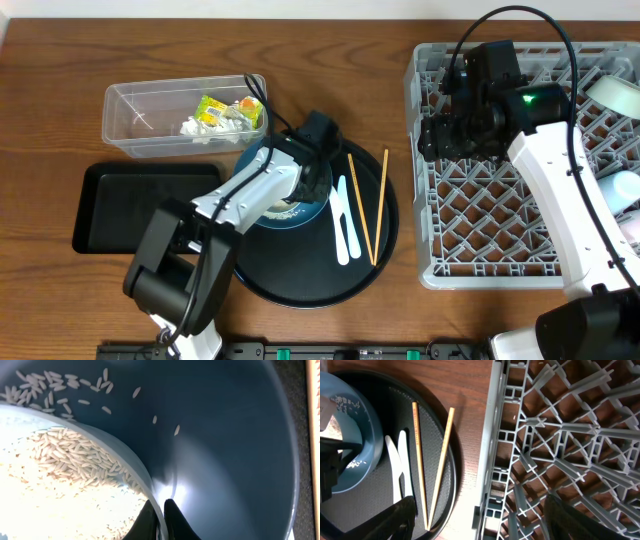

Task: Sort waste into correct bins and load items into the dishwasher rack
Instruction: 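Lift the light-blue bowl with left gripper toward the flat black tray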

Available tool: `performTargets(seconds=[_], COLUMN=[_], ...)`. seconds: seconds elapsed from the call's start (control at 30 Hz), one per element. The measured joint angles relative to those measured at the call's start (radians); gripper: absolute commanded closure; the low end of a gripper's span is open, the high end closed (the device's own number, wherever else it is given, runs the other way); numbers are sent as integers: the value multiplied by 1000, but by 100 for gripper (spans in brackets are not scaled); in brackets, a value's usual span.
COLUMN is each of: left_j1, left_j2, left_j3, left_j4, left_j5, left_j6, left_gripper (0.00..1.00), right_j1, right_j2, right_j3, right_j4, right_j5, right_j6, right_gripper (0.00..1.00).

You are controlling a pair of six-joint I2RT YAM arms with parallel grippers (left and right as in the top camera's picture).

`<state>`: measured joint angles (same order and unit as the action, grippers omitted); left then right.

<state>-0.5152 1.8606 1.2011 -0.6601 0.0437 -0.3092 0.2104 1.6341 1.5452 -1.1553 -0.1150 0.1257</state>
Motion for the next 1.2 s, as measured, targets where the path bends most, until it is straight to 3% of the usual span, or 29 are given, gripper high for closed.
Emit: performTargets(seconds=[0.4,0.7,1.2], left_j1=[23,220,745], left_j2=[-217,-356,-381], left_j3=[6,10,10], left_j4=[-125,-215,-248], left_j5=[20,68,607], left_j6=[-1,1,184], left_gripper=[94,94,94], right_j1=[0,0,0], right_j2=[0,0,0], right_j3=[0,0,0], right_j4=[-3,-5,-12], right_j5=[1,4,4], right_j6=[0,0,0], right_gripper=[21,21,21])
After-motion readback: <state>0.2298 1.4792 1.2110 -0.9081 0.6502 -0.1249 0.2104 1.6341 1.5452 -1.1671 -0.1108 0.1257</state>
